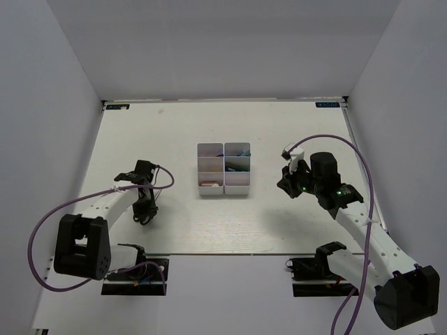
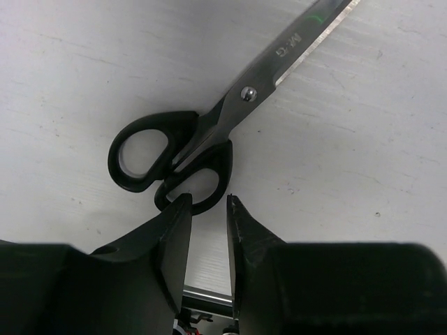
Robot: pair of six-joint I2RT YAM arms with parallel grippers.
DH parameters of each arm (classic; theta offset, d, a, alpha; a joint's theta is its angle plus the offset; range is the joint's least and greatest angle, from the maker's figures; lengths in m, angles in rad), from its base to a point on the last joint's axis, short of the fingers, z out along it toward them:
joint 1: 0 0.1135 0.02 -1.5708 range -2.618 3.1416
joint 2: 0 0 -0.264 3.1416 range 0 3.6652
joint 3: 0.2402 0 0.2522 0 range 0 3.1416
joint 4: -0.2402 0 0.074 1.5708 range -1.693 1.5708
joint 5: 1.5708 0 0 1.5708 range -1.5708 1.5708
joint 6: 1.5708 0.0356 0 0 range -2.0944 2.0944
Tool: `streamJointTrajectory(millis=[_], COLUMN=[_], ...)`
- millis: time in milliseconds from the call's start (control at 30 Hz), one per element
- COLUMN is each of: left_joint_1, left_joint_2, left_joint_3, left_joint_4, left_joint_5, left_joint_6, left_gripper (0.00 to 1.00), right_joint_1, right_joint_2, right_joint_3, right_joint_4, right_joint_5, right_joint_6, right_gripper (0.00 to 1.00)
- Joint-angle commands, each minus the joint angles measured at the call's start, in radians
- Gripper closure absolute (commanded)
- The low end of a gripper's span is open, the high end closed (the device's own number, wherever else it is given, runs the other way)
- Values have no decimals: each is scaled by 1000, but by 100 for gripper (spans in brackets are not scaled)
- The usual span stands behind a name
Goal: Sort the stationery into containers
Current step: Pick up the scissors from the center of the board.
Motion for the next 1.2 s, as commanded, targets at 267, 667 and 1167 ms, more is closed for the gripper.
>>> streamJointTrajectory(millis=[267, 667, 1167], left_joint_1=[-32, -106, -343], left_joint_2=[43, 112, -72], left_joint_3=[-13, -119, 267], left_joint_4=[99, 184, -66], left_joint_5=[-74, -158, -166], left_joint_6=[14, -40, 67], left_gripper=[67, 78, 100], right_joint_1=[-9, -16, -23], right_joint_2=[-10, -17, -17], right_joint_3=[22, 21, 22], right_joint_4=[19, 16, 19], right_joint_5=[-10, -18, -33], right_joint_6=[-1, -1, -8], right_gripper=[93, 93, 51])
